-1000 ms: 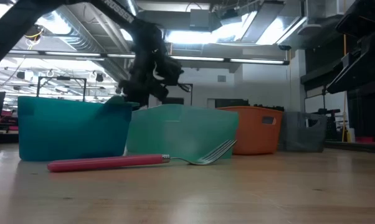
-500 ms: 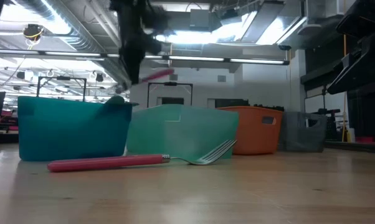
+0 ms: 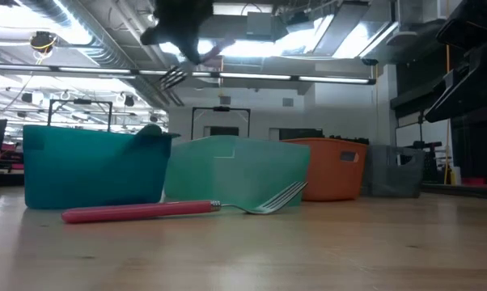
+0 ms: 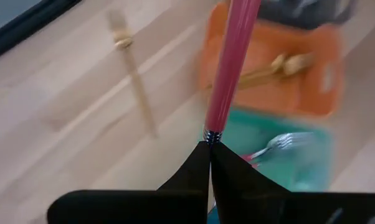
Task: Sort silverware by color (type)
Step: Put the pink fork into the green bin
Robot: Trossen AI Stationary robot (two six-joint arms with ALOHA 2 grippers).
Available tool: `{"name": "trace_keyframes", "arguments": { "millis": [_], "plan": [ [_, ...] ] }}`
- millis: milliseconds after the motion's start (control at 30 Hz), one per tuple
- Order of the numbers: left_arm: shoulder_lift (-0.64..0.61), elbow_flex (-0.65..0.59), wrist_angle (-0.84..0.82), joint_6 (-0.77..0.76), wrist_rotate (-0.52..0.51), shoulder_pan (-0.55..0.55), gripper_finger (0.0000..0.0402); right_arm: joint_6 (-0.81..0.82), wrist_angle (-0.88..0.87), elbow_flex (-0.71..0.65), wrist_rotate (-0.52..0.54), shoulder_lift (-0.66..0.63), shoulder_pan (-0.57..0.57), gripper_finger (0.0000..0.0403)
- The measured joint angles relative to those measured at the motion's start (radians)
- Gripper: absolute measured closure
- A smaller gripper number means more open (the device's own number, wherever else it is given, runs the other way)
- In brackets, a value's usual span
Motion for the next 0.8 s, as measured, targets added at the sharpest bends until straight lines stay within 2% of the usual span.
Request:
{"name": "trace_keyframes", "arguments": {
  "millis": [100, 233, 433, 633, 733, 800],
  "plan": [
    [0.003, -0.033, 0.125, -0.155, -0.118, -0.112, 0.0401, 0.0, 0.001, 0.0, 0.007, 0.0, 0.0, 0.0297],
    [0.005, -0.094, 0.304, -0.338, -0.288, -0.255, 0.0402, -0.002, 0.007, 0.0, 0.066, 0.0, 0.0, 0.0297],
    [0.006, -0.281, 0.637, -0.595, -0.536, -0.423, 0.0401, -0.01, 0.026, 0.0, 0.172, 0.0, 0.0, 0.0297],
    [0.008, -0.502, 0.982, -0.78, -0.753, -0.533, 0.0401, -0.011, 0.046, 0.0, 0.238, 0.0, 0.0, 0.0297],
    [0.025, -0.58, 1.099, -0.844, -0.845, -0.562, 0.0401, -0.011, 0.046, 0.0, 0.246, 0.0, 0.0, 0.0297],
    [0.048, -0.611, 1.154, -0.878, -0.871, -0.57, 0.0401, -0.011, 0.047, 0.0, 0.247, 0.0, 0.0, 0.0297]
  ]
}}
